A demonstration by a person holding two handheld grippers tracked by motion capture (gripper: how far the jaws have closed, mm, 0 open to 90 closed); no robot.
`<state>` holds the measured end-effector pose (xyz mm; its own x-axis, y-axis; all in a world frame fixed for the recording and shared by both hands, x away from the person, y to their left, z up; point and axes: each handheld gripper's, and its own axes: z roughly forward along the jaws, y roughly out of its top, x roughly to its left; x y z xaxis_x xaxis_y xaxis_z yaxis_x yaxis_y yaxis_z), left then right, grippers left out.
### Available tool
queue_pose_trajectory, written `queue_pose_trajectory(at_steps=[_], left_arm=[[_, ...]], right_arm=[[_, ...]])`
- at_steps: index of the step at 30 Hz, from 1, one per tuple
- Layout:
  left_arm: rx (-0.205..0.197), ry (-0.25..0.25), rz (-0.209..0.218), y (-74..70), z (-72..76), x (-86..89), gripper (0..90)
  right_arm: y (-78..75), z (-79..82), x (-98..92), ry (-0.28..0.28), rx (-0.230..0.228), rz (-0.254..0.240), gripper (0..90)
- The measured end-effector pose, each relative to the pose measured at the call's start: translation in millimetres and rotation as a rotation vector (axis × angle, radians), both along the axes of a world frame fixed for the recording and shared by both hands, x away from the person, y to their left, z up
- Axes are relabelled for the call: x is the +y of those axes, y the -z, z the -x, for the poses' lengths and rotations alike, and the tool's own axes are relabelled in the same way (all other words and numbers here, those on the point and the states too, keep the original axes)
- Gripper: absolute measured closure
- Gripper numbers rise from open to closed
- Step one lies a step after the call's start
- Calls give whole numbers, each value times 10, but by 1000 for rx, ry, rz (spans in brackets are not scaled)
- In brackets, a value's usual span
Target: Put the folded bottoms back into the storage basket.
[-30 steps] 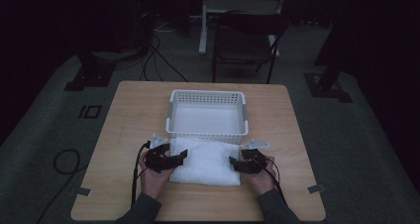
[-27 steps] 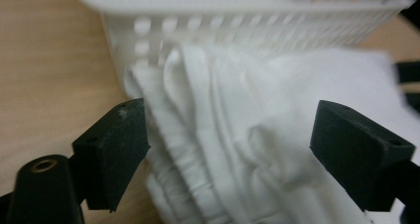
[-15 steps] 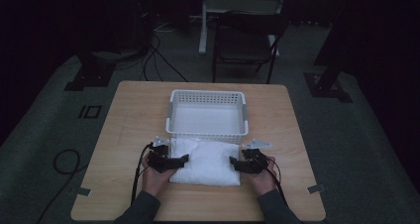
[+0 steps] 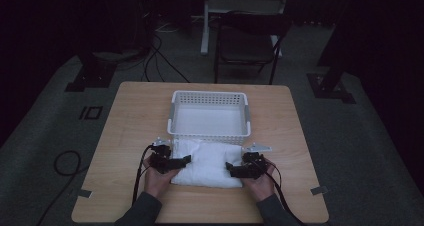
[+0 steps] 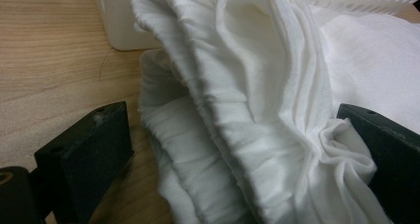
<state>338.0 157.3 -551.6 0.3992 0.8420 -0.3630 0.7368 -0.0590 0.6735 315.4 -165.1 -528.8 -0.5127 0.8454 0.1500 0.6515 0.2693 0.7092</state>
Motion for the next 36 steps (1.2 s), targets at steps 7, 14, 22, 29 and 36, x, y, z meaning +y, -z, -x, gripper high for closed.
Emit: queue_pose_trajectory(at_steps=[7,14,22,29,36], left_arm=[[-2,14,8,5,-2,1,23],[15,43,8,-9,-15,-17,33],[44,138,66,-10,-36,-33,145],[48,179,152,20,-21,16,443],[-14,209,121,-68,71,6,525]], right_arm=[[138,-128,-68,4,111,-86,92],[186,-190,-111,-32,143,-139,128],[257,-288,-193,-120,247,-335,439],[235,-269,-186,-146,209,-332,649],[168,-211,-182,-184,143,-293,689]])
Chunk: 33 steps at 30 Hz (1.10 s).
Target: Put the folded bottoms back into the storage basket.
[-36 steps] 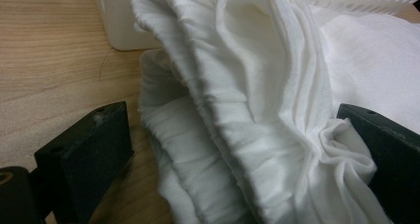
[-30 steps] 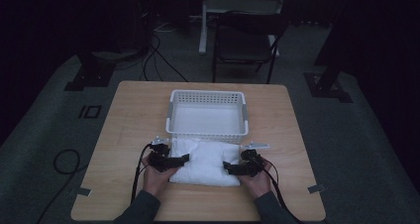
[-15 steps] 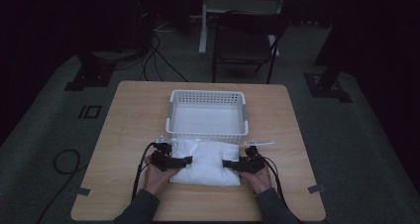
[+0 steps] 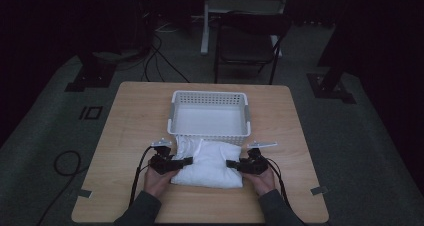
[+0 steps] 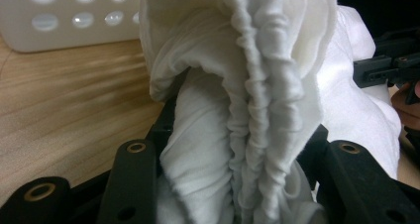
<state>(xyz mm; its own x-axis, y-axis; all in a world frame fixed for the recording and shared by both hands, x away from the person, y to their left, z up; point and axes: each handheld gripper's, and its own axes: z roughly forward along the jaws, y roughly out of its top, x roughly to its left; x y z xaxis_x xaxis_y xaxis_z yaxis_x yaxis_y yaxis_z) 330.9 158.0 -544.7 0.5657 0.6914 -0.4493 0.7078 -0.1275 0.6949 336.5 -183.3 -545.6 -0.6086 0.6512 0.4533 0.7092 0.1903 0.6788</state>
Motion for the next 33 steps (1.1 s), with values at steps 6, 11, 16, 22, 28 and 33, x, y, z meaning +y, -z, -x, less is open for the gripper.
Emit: queue_pose_trajectory(at_steps=[6,11,16,22,28,33], left_arm=[[-46,0,-13,-58,83,-17,526],[-58,-5,-16,-103,116,-23,526],[-89,-3,-37,-187,162,-41,526],[-112,-10,-37,-263,211,-42,526],[-128,-16,-21,-335,264,-9,526],[-121,-22,5,-399,299,27,526]], right_arm=[[-40,44,-4,-22,-50,19,692],[-57,67,2,-23,-70,22,692],[-103,105,-1,-21,-95,22,696],[-159,141,-5,-22,-115,16,698],[-251,198,28,-31,-162,39,699],[-313,245,57,-34,-189,50,699]])
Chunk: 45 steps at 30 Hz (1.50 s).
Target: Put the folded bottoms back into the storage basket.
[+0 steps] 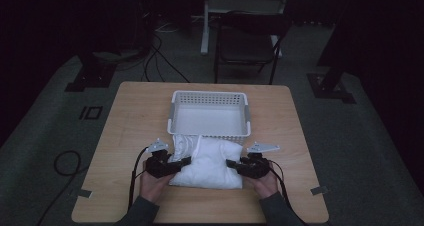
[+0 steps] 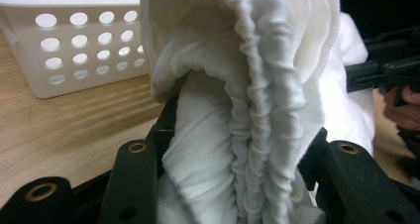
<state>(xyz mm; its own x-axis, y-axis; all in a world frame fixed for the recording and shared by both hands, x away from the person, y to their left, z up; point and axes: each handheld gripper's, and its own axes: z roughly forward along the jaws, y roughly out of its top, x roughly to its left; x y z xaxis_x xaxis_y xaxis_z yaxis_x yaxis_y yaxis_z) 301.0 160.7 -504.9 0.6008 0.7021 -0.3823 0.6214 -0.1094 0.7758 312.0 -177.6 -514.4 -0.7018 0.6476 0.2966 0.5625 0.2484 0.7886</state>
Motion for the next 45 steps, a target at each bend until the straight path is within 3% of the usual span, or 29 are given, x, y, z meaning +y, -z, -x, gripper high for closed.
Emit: queue_pose_trajectory(at_steps=[22,45], left_arm=[[-71,-1,-1,-354,127,17,526],[-113,2,30,-652,32,31,526]], right_arm=[[-320,117,-2,-9,-82,-27,698],[-633,81,-14,10,-157,-44,699]])
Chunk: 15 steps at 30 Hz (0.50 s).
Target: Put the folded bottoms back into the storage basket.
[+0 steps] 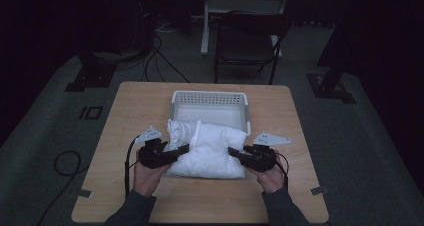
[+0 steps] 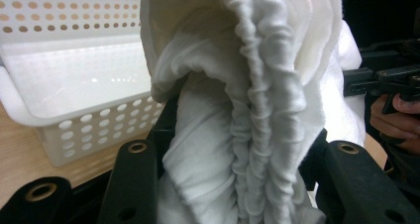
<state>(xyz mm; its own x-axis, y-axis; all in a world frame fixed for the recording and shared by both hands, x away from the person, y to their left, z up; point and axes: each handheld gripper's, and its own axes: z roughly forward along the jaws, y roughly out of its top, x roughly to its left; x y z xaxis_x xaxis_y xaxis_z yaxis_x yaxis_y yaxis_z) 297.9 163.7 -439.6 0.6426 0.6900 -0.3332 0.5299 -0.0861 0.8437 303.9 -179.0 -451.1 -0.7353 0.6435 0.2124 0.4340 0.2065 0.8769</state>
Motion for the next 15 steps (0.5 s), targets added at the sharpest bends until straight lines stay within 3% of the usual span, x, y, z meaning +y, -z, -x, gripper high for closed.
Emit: queue_pose_trajectory(at_steps=[15], left_arm=[[-30,-15,-3,-136,-70,-12,527]], right_arm=[[-149,-105,6,10,-26,-7,700]])
